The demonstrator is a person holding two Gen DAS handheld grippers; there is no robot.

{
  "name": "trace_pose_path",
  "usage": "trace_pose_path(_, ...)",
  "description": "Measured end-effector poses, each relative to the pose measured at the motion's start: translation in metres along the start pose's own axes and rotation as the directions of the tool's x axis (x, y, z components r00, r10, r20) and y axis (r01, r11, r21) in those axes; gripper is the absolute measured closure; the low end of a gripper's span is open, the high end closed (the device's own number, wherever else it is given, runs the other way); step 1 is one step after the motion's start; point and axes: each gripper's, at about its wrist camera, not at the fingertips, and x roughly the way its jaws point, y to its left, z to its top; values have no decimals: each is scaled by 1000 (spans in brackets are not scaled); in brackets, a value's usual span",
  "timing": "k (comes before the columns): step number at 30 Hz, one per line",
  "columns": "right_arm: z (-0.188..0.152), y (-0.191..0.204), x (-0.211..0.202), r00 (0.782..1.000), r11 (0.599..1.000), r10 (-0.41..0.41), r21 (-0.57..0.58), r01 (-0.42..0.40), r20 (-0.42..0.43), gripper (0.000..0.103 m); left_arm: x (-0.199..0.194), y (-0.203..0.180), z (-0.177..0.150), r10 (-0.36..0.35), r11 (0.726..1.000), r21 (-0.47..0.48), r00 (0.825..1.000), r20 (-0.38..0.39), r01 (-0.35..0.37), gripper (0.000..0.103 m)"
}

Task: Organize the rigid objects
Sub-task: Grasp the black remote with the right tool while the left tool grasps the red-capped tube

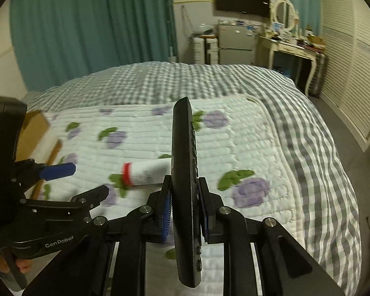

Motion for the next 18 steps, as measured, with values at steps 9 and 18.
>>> trace_pose_path(9,-18,-35,43,999,990,8,139,-3,-33,85,46,-28,19,-19,963,270,999,47,5,34)
trace_pose_path(18,-25,-44,63,999,981,9,194,-1,-40,85,70,-45,23,-54,944,328,996,67,29,41)
